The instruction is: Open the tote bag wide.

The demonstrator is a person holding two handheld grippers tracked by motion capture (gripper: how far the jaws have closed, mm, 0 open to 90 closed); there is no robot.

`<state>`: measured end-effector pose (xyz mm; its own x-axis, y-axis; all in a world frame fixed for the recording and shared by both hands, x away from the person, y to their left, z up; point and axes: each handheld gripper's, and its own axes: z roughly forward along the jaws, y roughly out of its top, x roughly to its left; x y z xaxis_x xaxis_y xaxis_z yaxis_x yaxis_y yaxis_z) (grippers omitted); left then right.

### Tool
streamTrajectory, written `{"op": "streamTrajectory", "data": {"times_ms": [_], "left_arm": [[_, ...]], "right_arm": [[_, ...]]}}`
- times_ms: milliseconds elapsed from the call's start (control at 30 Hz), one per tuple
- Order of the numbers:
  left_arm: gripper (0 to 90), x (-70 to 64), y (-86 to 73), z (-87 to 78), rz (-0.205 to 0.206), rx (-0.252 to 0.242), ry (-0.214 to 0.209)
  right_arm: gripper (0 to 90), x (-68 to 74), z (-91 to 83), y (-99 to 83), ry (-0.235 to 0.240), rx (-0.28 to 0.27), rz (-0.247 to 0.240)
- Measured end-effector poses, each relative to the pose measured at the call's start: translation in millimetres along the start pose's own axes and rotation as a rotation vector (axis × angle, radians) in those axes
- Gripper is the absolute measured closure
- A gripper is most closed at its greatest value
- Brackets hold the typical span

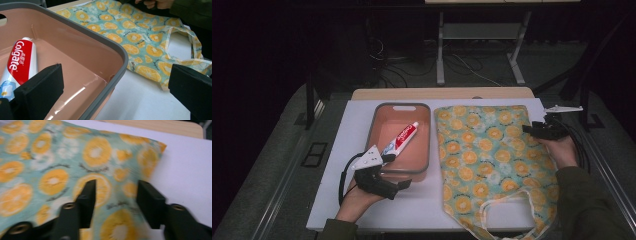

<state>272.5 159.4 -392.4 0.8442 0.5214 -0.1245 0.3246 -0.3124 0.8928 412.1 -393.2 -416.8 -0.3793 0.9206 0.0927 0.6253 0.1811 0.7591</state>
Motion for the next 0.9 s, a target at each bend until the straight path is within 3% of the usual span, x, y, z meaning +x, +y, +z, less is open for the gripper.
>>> {"op": "streamTrajectory", "data": {"times_ms": [133, 400, 433, 467, 600, 900], "left_arm": [[0.0, -1.4, -0.2, -0.2, 0.002, 0.000, 0.001], [0.0, -3.8, -0.7, 0.5, 0.010, 0.009, -0.002], [0.0, -3.7, -0.8, 0.5, 0.012, 0.010, -0.002], [0.0, -3.7, -0.9, 0.2, 0.013, 0.010, -0.001], [0.0, -3.7, -1.4, -0.6, 0.007, 0.004, -0.001], [0.0, -4.9, -1.8, 2.1, 0.012, 0.016, -0.008]], "right_arm": [[37.8, 18.2, -17.3, -8.7, 0.066, 0.008, -0.059], [34.4, 52.5, -47.8, -29.5, 0.185, 0.023, -0.164], [33.4, 63.2, -52.2, -35.6, 0.220, 0.034, -0.194], [33.4, 63.2, -52.2, -35.6, 0.220, 0.034, -0.194], [31.9, 86.6, -59.2, -48.9, 0.294, 0.053, -0.258], [32.1, 133.7, -65.2, -76.4, 0.479, 0.124, -0.408]]}}
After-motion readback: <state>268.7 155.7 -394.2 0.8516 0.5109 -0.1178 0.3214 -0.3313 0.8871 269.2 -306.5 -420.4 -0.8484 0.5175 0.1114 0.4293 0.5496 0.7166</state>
